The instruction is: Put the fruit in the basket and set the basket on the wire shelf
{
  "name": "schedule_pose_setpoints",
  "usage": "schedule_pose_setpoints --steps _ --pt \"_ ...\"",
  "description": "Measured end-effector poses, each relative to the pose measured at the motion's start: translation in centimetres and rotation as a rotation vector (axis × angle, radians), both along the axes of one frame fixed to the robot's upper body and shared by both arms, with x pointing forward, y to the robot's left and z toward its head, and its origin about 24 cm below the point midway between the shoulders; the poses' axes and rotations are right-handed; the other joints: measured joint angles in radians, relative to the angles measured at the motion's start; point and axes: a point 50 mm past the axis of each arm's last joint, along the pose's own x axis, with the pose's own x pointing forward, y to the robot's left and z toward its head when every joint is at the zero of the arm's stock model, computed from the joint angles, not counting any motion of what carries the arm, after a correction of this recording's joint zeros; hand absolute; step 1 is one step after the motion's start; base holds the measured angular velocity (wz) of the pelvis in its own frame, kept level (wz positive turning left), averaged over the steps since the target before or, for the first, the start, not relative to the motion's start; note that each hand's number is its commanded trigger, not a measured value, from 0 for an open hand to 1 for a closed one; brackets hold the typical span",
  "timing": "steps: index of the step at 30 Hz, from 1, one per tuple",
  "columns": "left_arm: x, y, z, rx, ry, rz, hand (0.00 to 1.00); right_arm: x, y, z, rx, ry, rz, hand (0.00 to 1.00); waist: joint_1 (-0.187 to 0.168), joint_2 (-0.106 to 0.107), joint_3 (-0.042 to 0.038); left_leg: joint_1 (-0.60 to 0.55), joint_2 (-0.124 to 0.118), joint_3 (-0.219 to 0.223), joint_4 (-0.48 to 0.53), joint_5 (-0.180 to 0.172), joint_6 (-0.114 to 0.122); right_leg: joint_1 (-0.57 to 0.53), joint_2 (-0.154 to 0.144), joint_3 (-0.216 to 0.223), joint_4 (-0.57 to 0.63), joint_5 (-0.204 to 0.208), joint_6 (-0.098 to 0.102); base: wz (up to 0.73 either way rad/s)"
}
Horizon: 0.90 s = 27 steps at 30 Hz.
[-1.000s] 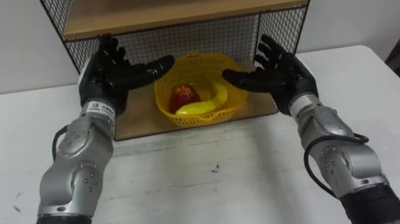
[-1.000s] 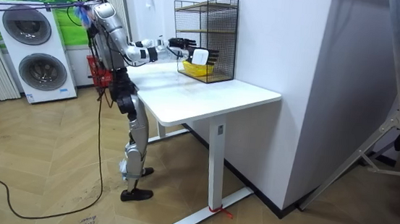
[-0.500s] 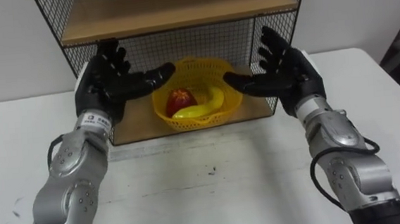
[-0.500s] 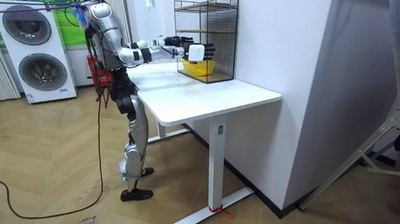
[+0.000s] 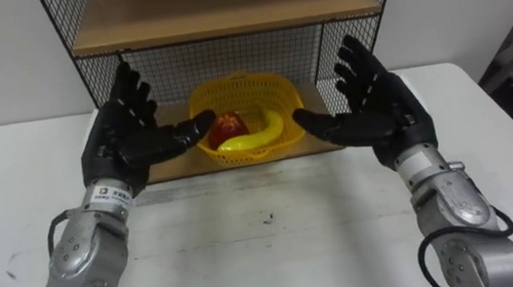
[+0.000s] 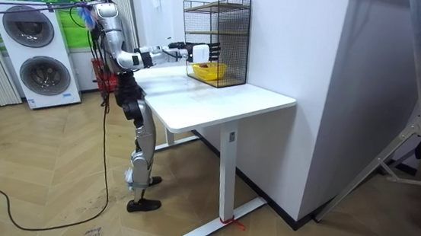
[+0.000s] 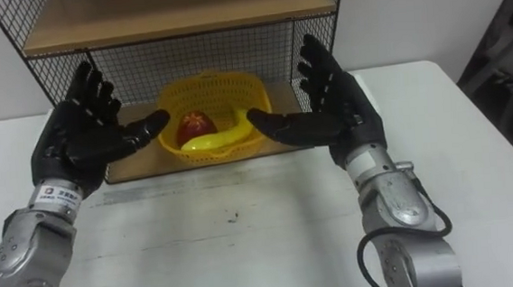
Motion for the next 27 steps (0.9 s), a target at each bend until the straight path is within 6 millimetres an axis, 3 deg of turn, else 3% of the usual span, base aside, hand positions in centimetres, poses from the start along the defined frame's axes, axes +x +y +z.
schedule_pose_setpoints --steps 3,8,17,22,27 --pt "-1.3 0.2 0.2 0.009 -0.023 -0.006 0.00 -1.2 -0.1 -0.5 -0.031 0.005 0.015 0.00 -0.007 0.005 0.0020 -0.008 0.000 0.005 -0.001 0.000 0.000 -0.010 0.007 0.006 0.000 0.001 0.000 -0.01" --pt "-3.0 0.4 -1.2 0.010 0.024 -0.032 0.00 -2.6 -0.3 -2.0 -0.089 0.063 0.052 0.00 -0.016 0.009 0.0025 -0.015 0.001 0.006 -0.001 0.001 -0.001 -0.015 0.008 0.006 0.000 0.001 0.000 0.00" --pt "-5.8 1.0 -2.8 0.078 0.087 -0.044 0.00 -5.4 -1.4 -1.5 -0.112 0.032 0.064 0.00 -0.009 0.006 0.0023 -0.027 0.004 0.007 0.002 0.000 -0.001 -0.028 0.009 0.014 0.005 0.001 -0.001 -0.01" --pt "-7.4 1.7 -3.5 0.063 0.108 -0.015 0.00 -7.1 -3.0 -2.3 -0.110 0.067 -0.019 0.00 -0.008 0.003 0.0033 -0.030 0.001 0.005 0.001 0.000 -0.001 -0.039 0.002 0.013 0.006 -0.006 0.003 0.01" --pt "-7.6 2.5 -3.2 0.071 0.088 0.009 0.00 -7.8 -4.3 -2.2 -0.119 0.064 -0.092 0.00 -0.008 0.001 0.0043 -0.056 0.001 0.007 0.002 0.001 -0.001 -0.060 0.007 0.004 0.002 -0.001 0.000 0.02"
